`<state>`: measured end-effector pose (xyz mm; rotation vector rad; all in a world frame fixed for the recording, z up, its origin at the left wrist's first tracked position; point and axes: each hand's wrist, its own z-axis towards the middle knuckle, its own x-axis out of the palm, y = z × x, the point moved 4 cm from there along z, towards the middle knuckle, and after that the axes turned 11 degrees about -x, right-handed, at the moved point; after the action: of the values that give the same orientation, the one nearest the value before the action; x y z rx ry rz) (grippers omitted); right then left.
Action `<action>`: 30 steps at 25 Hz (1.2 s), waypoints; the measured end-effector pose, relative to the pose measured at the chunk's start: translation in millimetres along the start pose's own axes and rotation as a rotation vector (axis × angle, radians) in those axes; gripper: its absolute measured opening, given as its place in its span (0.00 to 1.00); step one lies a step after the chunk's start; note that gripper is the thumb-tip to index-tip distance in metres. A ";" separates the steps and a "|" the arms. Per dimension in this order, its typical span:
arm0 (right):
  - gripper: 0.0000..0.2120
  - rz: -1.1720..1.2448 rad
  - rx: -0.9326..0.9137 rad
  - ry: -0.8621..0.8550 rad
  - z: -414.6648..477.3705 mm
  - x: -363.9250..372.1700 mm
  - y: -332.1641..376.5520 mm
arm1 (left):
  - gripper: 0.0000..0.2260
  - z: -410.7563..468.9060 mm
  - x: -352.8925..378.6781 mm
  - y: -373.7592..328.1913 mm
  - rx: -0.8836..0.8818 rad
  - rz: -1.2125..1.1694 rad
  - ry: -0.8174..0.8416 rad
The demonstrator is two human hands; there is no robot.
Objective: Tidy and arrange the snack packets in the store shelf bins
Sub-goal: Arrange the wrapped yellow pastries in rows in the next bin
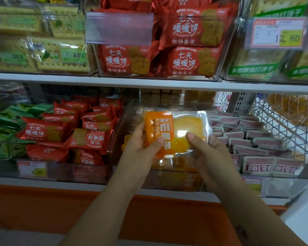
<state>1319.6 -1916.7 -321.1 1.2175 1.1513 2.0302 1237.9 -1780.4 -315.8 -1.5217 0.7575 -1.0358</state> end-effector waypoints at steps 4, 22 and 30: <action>0.05 -0.366 -0.278 -0.174 -0.5 -22.9 20.8 | 0.19 10.3 -38.9 -19.8 0.220 0.695 -0.243; 0.09 -0.524 -0.388 -0.034 -7.1 -20.1 38.0 | 0.07 7.2 -58.7 -39.7 0.306 0.534 -0.403; 0.18 -0.890 -0.491 0.356 -8.4 14.6 36.6 | 0.07 5.7 -11.3 -22.9 0.223 0.400 0.010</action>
<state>1305.4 -1928.0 -285.0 0.0456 0.9909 1.6666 1236.9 -1763.3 -296.0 -1.1172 0.8793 -0.7971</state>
